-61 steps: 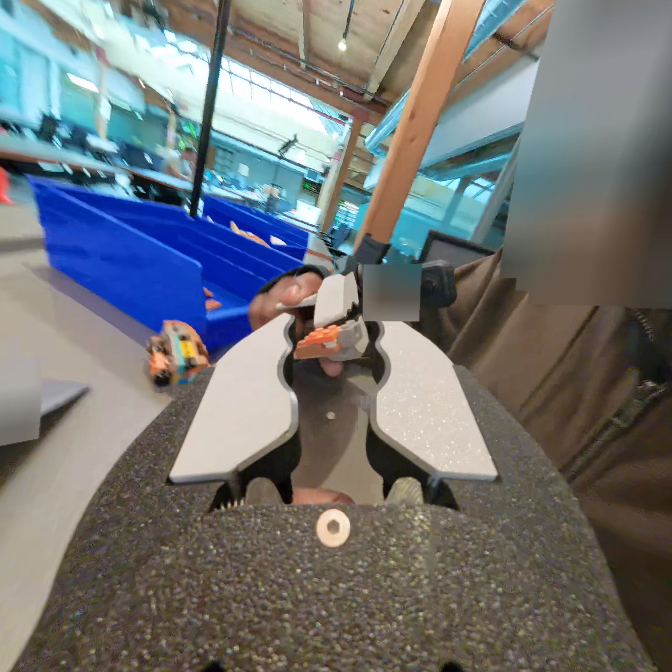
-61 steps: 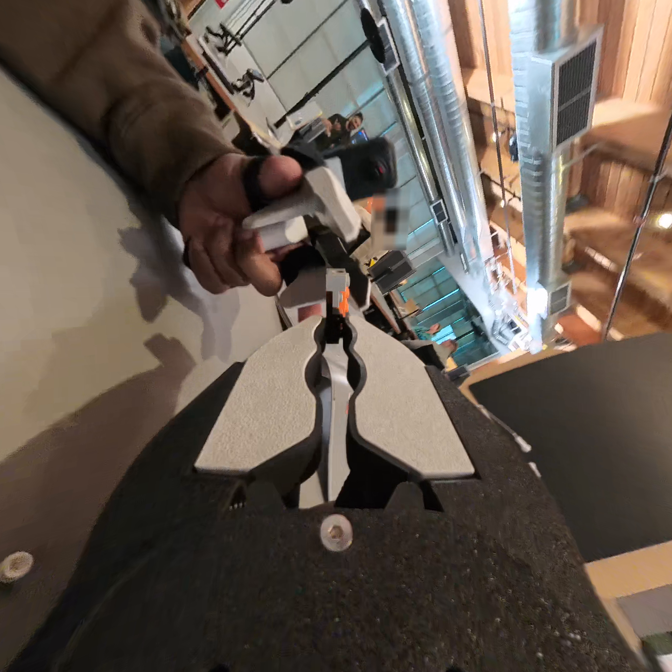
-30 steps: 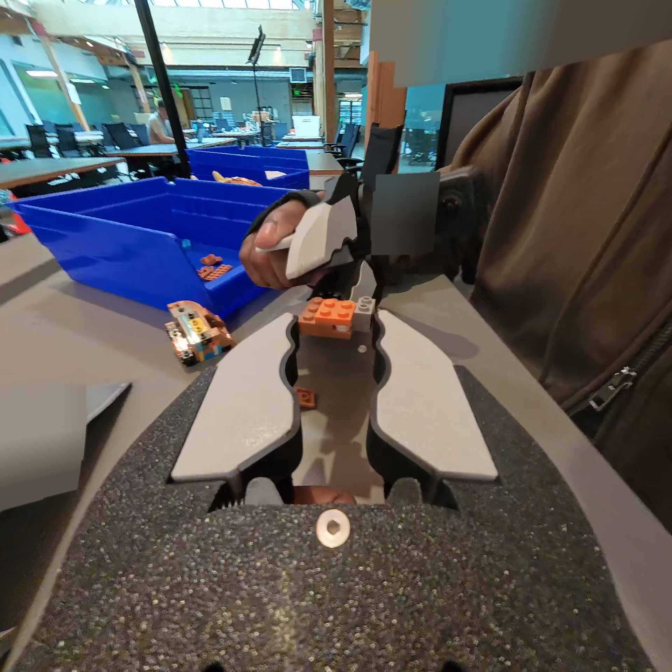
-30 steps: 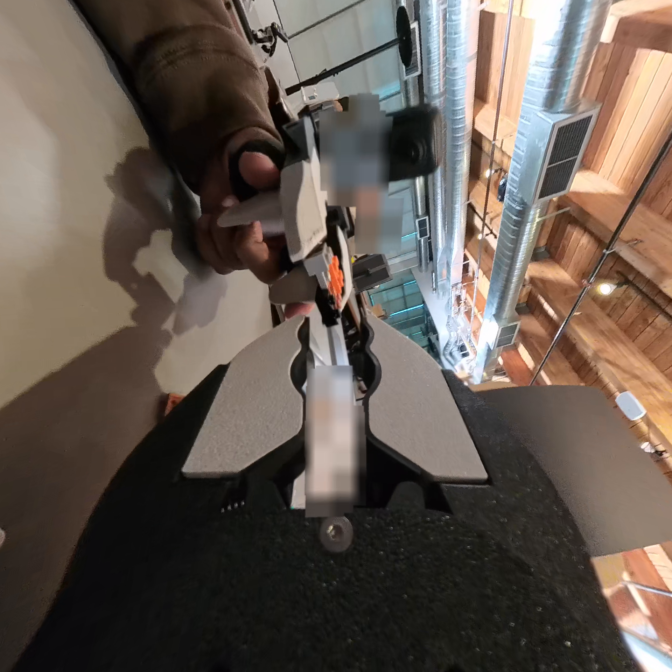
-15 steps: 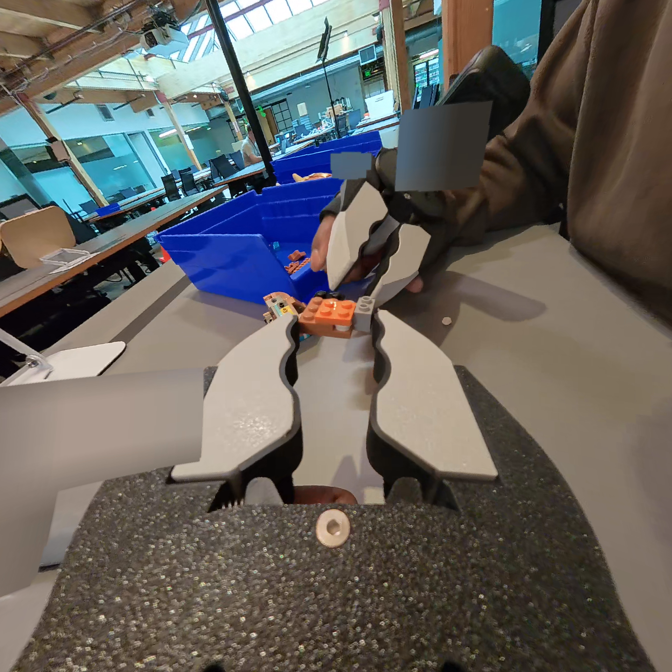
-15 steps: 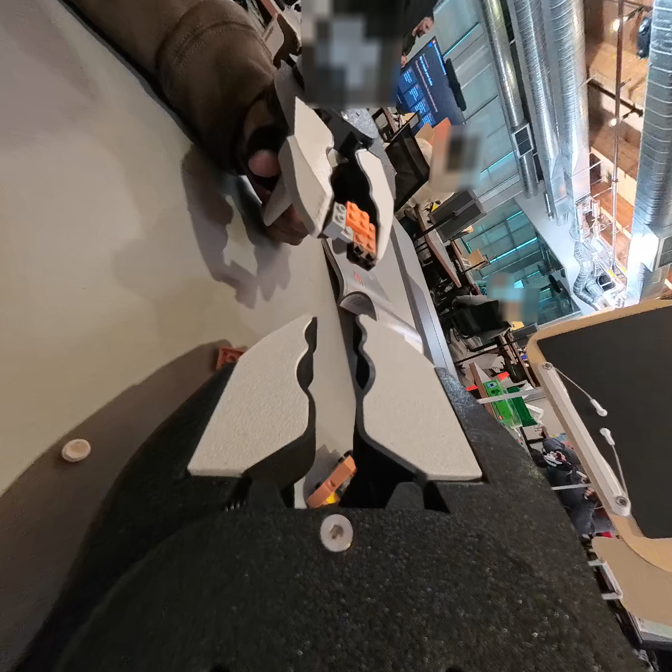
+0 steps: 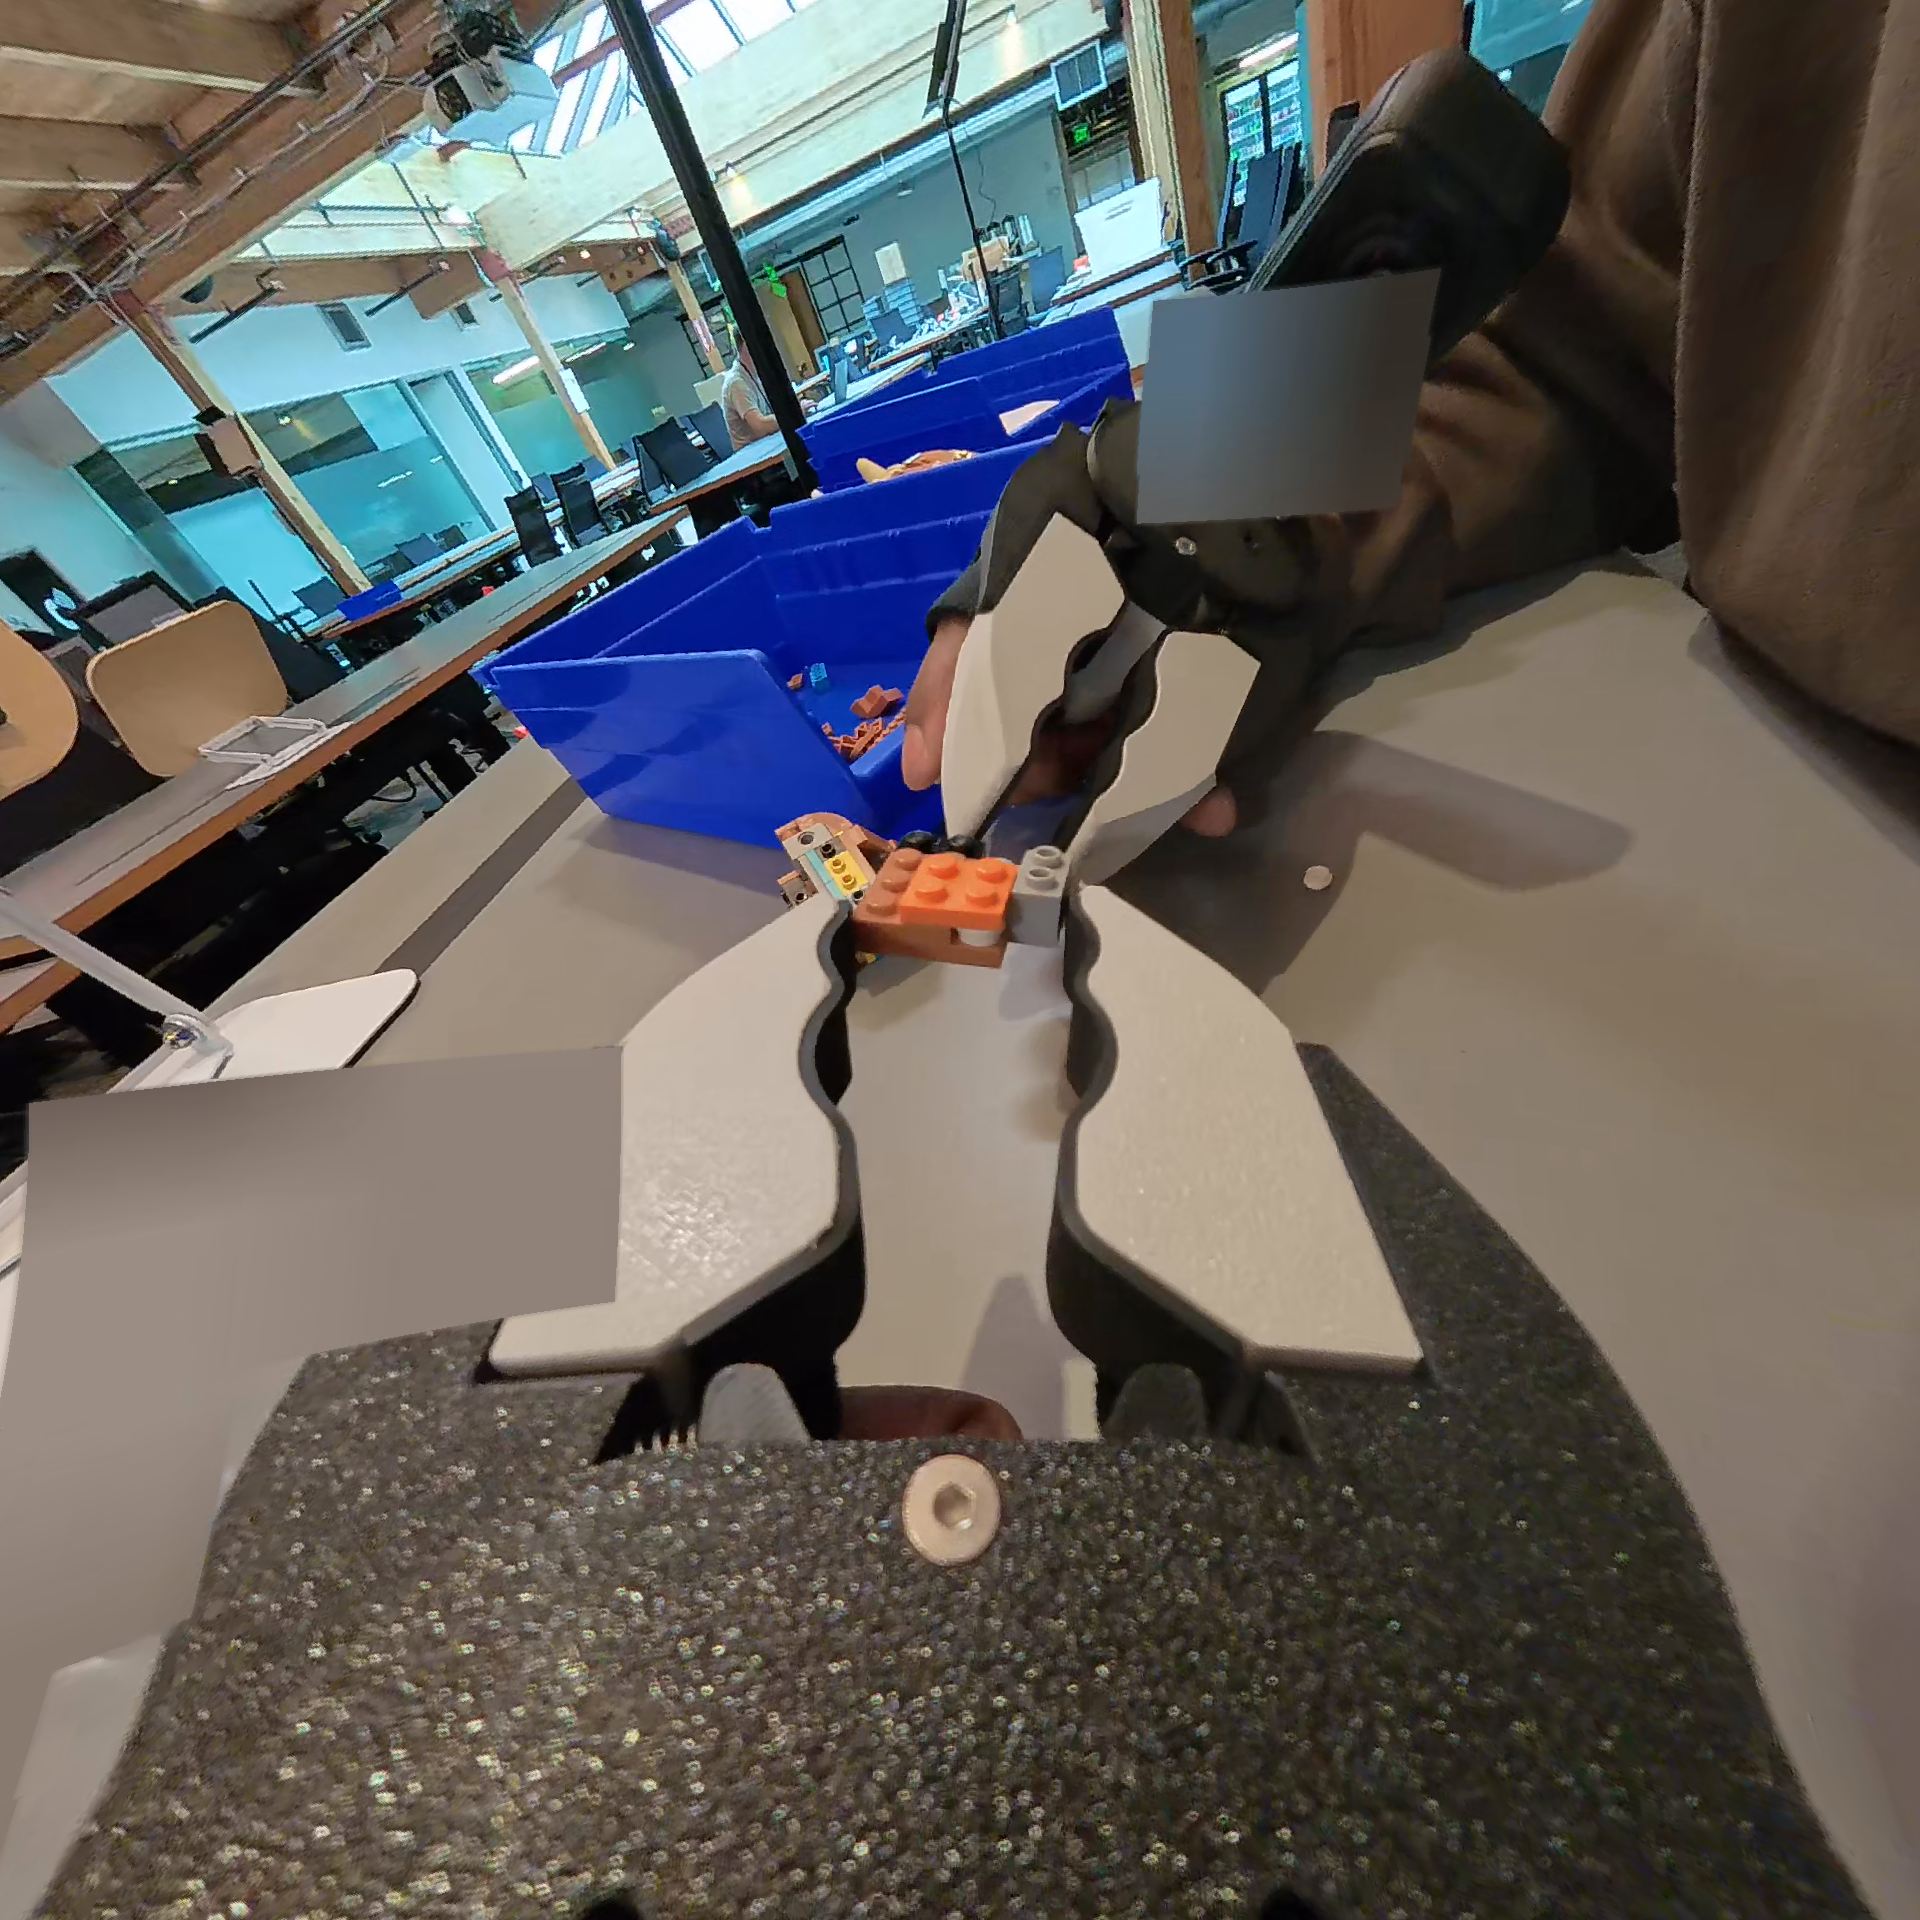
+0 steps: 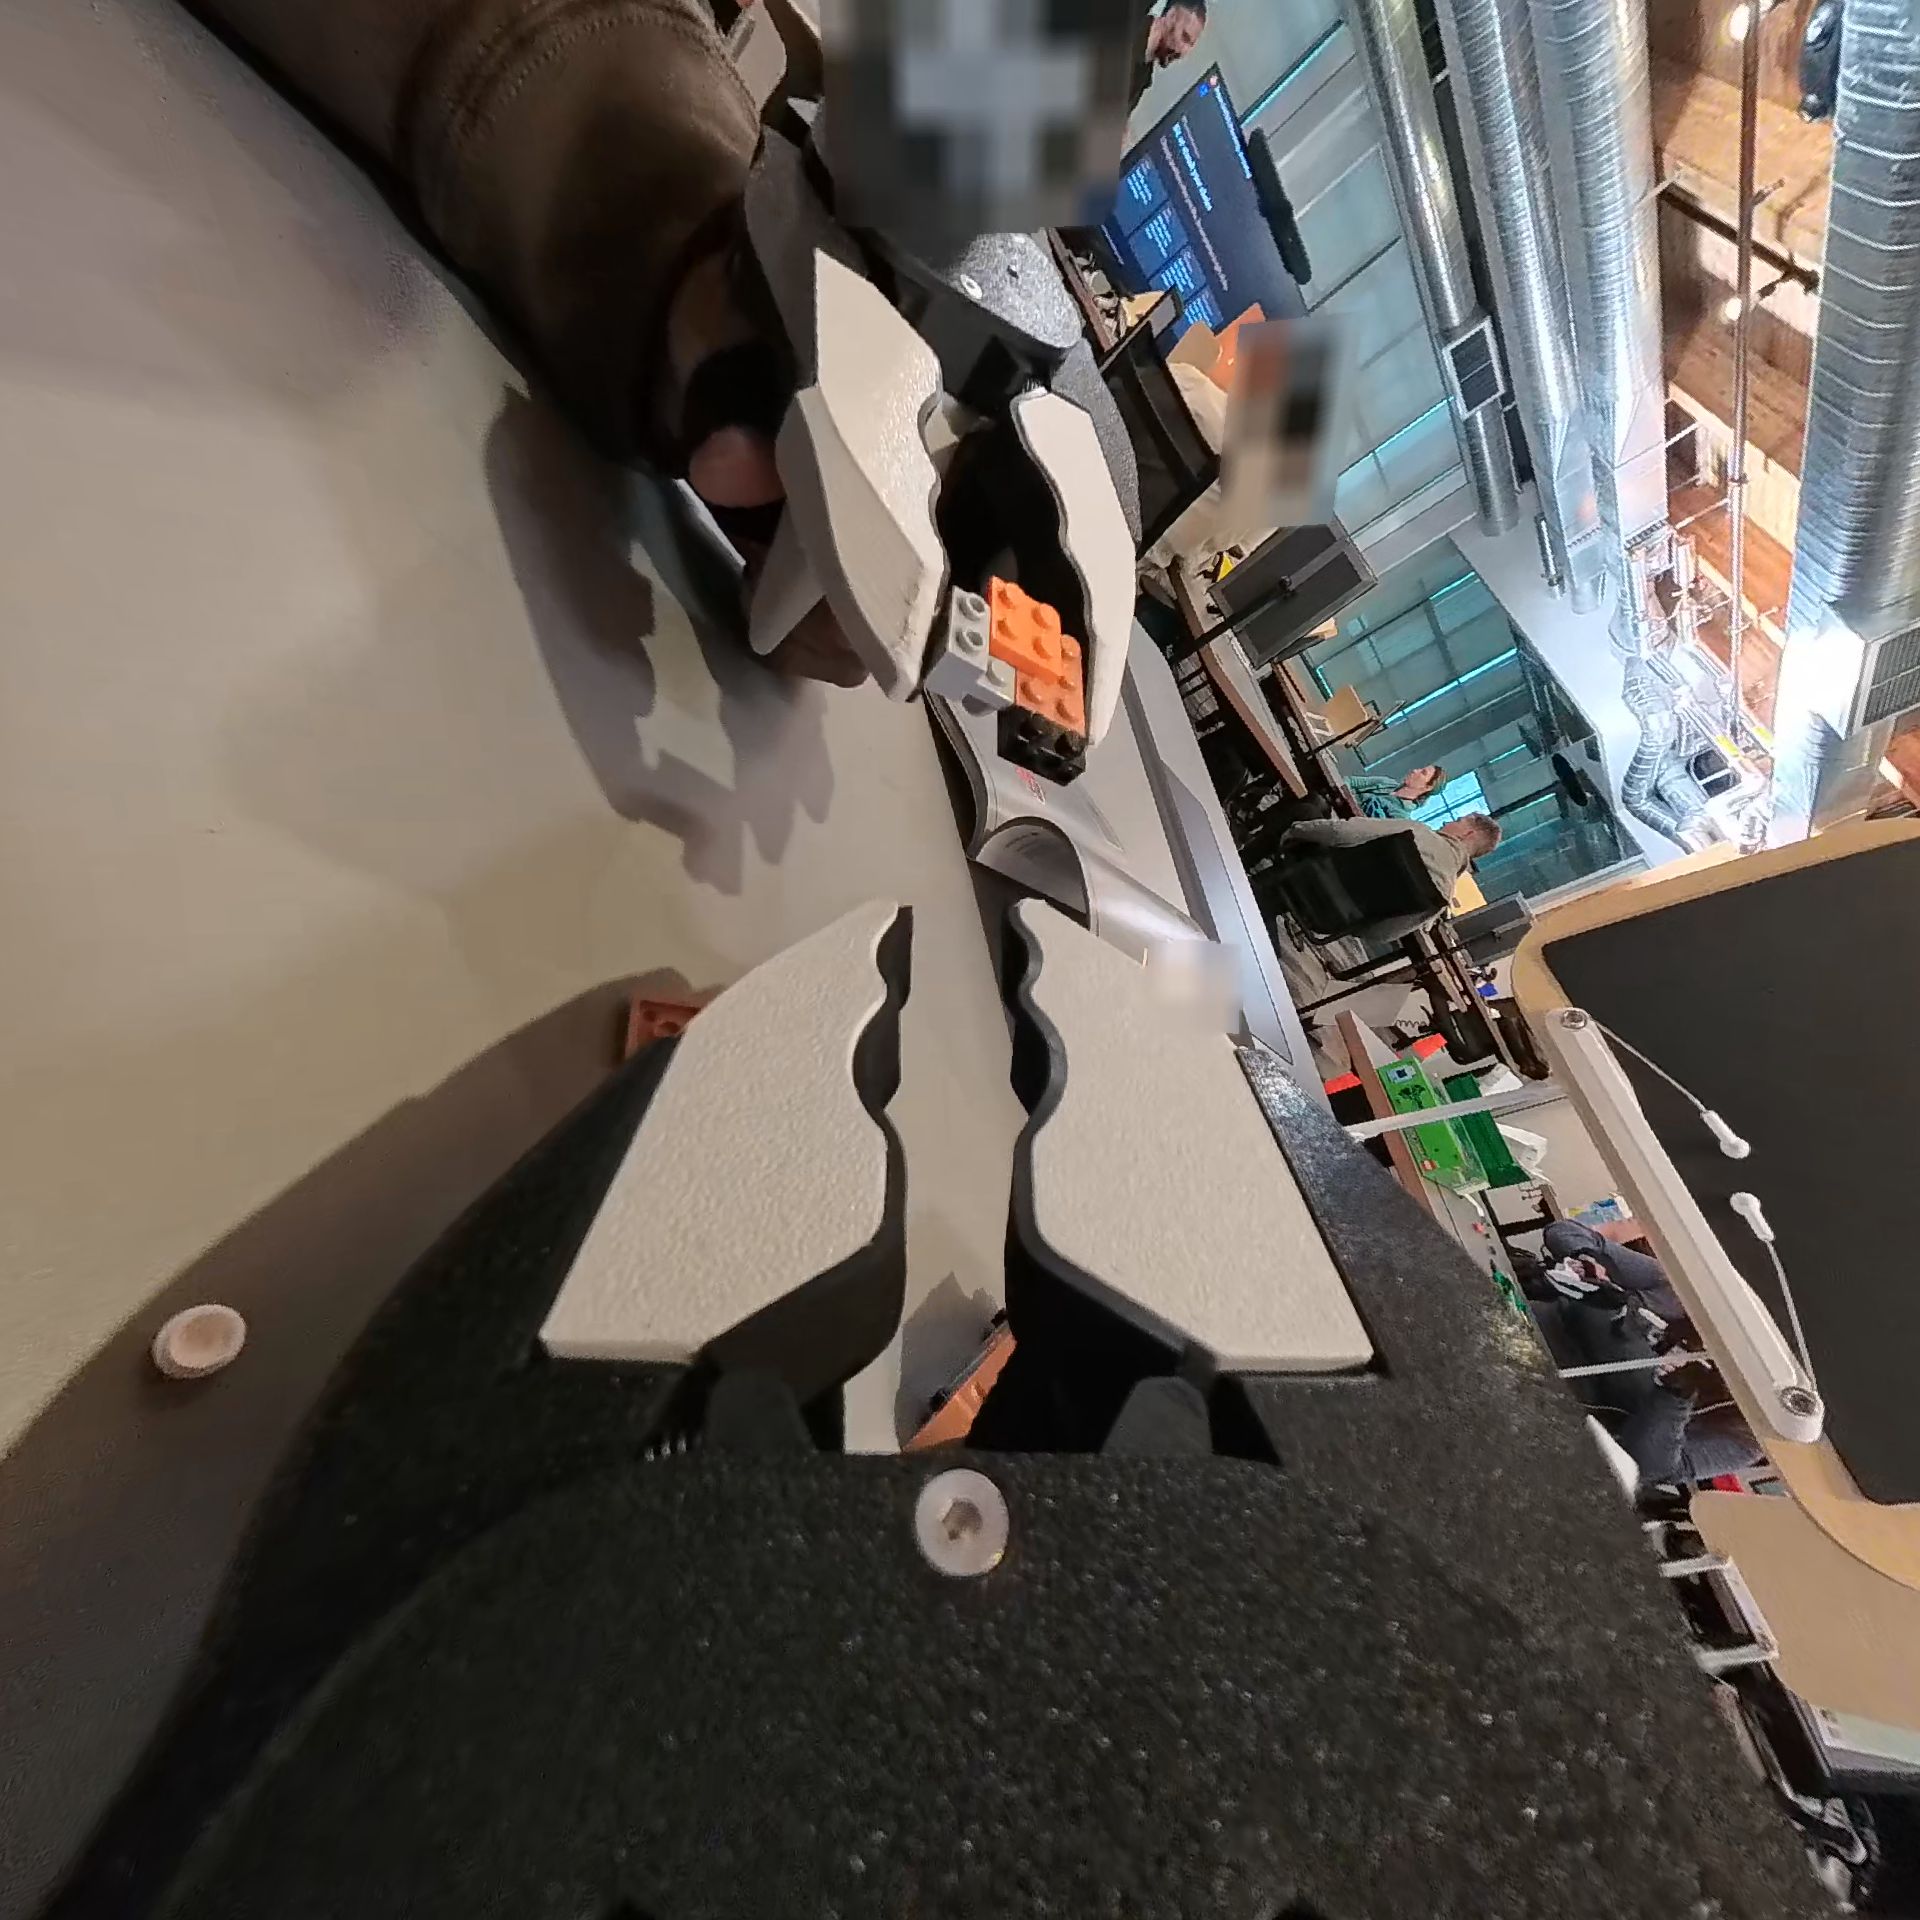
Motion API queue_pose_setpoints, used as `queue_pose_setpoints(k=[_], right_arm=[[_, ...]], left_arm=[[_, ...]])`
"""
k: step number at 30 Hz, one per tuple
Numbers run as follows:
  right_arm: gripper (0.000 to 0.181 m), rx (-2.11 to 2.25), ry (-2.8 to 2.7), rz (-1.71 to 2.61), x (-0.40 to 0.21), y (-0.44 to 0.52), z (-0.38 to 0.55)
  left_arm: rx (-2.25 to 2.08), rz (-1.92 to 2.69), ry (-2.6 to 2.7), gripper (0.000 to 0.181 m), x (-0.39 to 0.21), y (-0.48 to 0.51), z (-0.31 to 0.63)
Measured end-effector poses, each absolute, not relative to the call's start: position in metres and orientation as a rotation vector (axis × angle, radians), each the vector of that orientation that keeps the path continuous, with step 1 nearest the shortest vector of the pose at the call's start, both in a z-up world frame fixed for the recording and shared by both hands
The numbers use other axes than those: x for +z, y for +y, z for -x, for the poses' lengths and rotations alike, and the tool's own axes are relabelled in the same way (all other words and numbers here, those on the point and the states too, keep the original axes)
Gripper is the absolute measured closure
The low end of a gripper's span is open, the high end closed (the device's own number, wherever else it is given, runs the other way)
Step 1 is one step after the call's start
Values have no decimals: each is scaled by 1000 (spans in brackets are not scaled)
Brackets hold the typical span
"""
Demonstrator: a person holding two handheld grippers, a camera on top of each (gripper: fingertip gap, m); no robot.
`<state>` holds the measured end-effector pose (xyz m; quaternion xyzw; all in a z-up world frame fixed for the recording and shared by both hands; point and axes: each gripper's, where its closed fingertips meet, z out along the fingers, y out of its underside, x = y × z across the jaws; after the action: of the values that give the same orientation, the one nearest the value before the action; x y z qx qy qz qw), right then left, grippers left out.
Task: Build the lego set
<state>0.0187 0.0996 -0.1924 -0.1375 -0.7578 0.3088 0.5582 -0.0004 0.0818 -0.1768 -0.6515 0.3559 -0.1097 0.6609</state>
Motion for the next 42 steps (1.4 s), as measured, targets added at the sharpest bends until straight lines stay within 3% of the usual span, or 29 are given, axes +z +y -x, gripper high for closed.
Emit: queue_pose_setpoints(k=[42], right_arm=[[169, 893, -1805, 514, -200, 117, -11]], left_arm=[[-51, 1369, 634, 143, -152, 93, 35]])
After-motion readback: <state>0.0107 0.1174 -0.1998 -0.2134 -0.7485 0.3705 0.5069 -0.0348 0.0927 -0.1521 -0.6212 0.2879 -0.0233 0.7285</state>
